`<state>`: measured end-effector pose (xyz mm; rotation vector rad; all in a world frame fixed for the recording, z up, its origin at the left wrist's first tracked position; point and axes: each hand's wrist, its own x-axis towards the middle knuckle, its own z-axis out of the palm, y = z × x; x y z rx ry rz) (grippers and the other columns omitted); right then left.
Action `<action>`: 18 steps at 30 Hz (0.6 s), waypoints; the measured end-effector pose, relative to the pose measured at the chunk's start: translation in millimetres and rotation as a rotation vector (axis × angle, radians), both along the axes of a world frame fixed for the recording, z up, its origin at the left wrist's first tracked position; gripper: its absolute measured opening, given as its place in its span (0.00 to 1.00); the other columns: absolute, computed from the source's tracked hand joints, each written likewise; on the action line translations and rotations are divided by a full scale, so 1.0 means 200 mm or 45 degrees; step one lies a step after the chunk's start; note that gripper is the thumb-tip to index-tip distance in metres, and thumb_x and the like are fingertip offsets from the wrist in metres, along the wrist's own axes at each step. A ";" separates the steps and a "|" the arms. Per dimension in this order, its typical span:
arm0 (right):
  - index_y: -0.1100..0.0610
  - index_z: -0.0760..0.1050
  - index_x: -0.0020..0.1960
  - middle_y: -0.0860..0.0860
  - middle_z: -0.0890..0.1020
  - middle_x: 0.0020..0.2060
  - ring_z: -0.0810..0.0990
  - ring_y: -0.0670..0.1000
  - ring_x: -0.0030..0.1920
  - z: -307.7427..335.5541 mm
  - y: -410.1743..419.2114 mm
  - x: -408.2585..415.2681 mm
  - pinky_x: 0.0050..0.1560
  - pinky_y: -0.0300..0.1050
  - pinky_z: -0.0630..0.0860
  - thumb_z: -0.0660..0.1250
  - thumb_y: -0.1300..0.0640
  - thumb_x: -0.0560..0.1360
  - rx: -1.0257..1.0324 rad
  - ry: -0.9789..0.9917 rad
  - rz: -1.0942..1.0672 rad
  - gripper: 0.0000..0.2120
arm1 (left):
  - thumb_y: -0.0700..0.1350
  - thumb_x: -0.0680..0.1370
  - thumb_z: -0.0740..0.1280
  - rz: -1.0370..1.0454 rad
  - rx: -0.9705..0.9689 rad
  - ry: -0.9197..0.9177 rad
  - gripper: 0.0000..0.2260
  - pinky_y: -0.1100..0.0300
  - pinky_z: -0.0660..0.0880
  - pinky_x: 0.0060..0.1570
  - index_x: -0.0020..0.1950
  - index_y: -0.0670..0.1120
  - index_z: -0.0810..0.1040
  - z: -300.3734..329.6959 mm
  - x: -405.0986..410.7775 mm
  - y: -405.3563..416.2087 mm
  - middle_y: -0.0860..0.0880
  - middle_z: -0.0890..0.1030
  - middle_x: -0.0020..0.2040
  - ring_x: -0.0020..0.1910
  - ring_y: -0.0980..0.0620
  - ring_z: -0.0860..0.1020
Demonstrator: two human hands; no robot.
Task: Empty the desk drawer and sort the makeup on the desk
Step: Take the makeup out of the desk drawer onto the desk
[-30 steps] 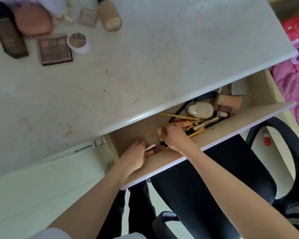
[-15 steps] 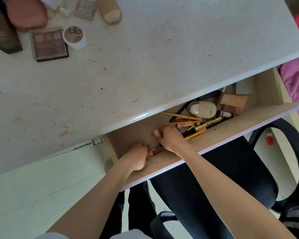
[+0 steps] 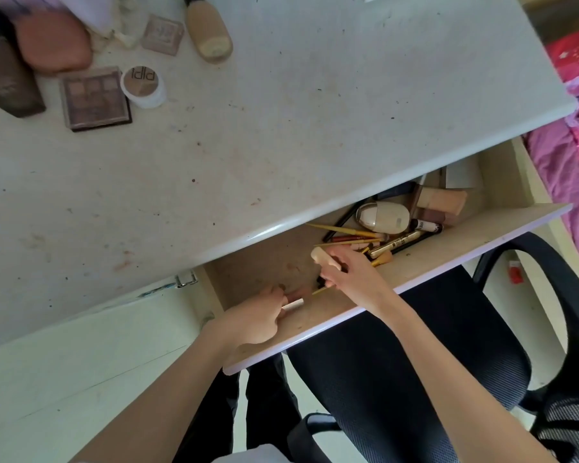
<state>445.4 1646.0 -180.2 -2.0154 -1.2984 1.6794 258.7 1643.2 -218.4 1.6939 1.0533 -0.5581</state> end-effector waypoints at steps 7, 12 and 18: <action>0.61 0.79 0.49 0.52 0.80 0.31 0.75 0.49 0.32 0.33 0.24 0.00 0.34 0.37 0.73 0.63 0.51 0.77 0.219 0.330 -0.317 0.13 | 0.45 0.81 0.56 0.414 -0.117 -0.407 0.07 0.63 0.74 0.43 0.44 0.51 0.69 0.48 -0.08 0.29 0.54 0.78 0.40 0.35 0.58 0.76; 0.58 0.78 0.52 0.47 0.83 0.35 0.75 0.44 0.31 0.33 0.65 -0.17 0.35 0.35 0.74 0.63 0.54 0.77 0.473 0.031 -0.292 0.10 | 0.41 0.79 0.60 1.170 0.233 -0.487 0.04 0.63 0.74 0.39 0.52 0.47 0.73 0.54 -0.12 0.60 0.51 0.79 0.40 0.35 0.56 0.76; 0.61 0.77 0.53 0.52 0.82 0.38 0.77 0.47 0.30 0.28 0.99 -0.39 0.32 0.37 0.73 0.66 0.58 0.72 0.476 -0.162 -0.145 0.11 | 0.36 0.75 0.58 1.415 0.527 -0.241 0.09 0.52 0.75 0.47 0.52 0.43 0.74 0.45 -0.17 0.91 0.42 0.78 0.46 0.45 0.43 0.77</action>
